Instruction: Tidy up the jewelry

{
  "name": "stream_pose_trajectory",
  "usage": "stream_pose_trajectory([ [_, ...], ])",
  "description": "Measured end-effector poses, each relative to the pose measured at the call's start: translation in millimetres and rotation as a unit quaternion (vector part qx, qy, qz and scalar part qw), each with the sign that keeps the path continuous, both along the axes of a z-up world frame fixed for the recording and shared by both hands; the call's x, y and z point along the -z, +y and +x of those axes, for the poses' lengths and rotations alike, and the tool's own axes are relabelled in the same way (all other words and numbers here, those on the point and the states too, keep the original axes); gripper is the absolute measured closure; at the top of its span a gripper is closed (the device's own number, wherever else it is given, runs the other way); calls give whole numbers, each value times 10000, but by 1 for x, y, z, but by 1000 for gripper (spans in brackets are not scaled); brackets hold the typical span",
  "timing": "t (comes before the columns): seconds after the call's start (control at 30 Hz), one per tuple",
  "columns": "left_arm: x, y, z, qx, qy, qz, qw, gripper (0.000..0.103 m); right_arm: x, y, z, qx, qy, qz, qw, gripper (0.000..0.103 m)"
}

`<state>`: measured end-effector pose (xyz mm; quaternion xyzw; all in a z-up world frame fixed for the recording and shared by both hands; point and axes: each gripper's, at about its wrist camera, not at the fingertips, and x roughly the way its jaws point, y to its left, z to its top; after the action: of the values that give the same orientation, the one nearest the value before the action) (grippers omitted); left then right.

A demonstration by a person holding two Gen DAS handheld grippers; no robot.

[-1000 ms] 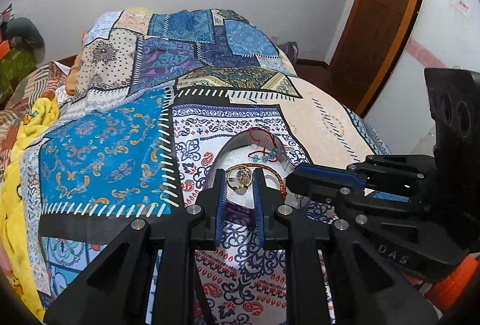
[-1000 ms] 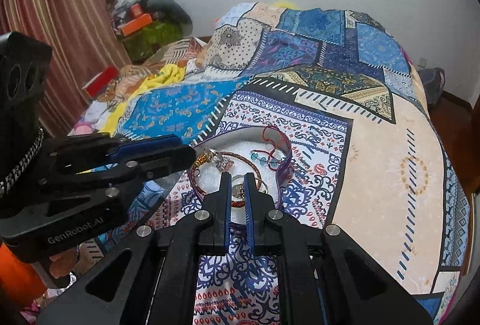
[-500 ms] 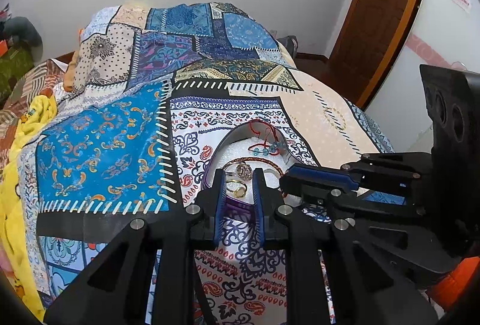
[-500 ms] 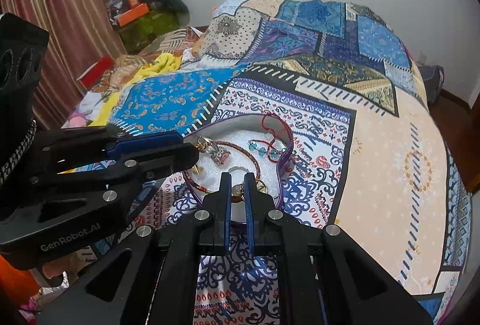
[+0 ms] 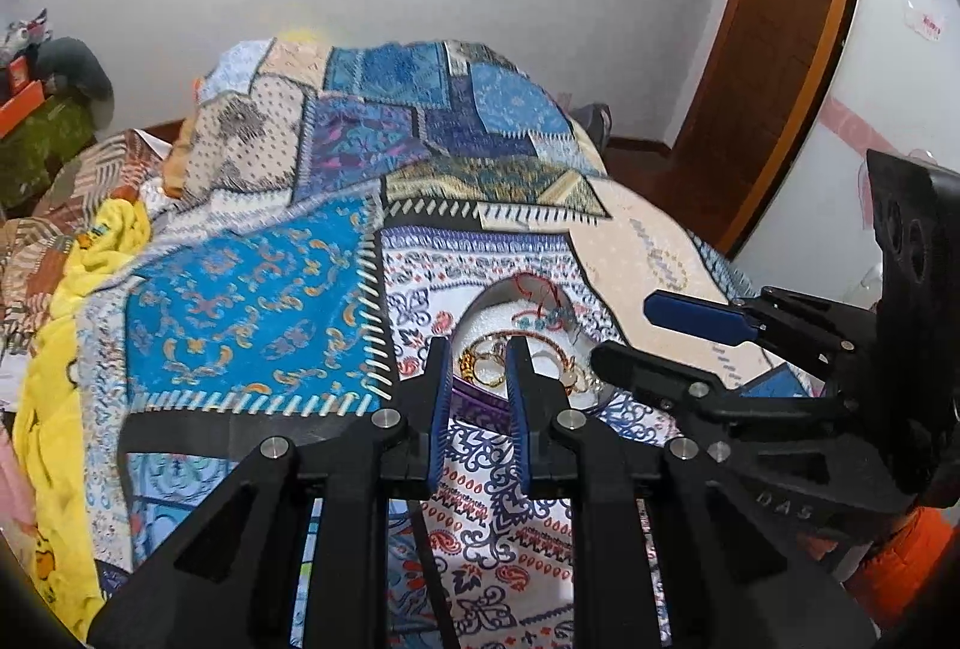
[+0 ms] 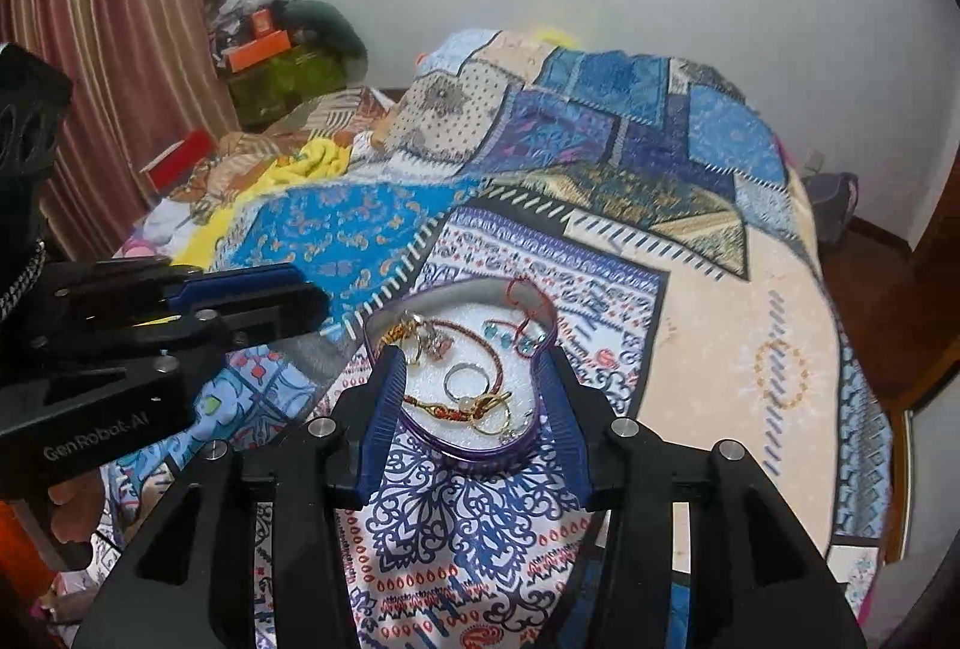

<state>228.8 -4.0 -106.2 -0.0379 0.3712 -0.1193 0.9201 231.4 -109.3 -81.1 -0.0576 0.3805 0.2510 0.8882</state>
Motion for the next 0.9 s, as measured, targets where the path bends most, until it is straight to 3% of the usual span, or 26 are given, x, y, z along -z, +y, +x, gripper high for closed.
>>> stream_pose_trajectory([
  [0.23,-48,9,-39,-269,-729,95,9969,85,-49,-10,-28,220,-654,199,9974,60],
  [0.43,-99,12,-91,-462,-1621,98,9856,84,-111,-24,-73,433,-1524,701,9849,60],
  [0.5,-114,10,-109,-507,-1928,147,9798,76,-131,-27,-94,481,-1872,859,9774,60],
  [0.57,-127,10,-127,-568,-2221,156,9732,59,-146,-30,-114,543,-2204,972,9690,60],
  [0.7,-146,9,-160,-683,-2744,100,9591,49,-166,-32,-147,686,-2726,1057,9538,59],
  [0.77,-153,10,-175,-750,-2913,68,9537,40,-171,-33,-160,746,-2890,1101,9480,52],
  [0.9,-156,10,-193,-921,-3165,74,9441,20,-170,-32,-171,962,-3133,1112,9382,17],
])
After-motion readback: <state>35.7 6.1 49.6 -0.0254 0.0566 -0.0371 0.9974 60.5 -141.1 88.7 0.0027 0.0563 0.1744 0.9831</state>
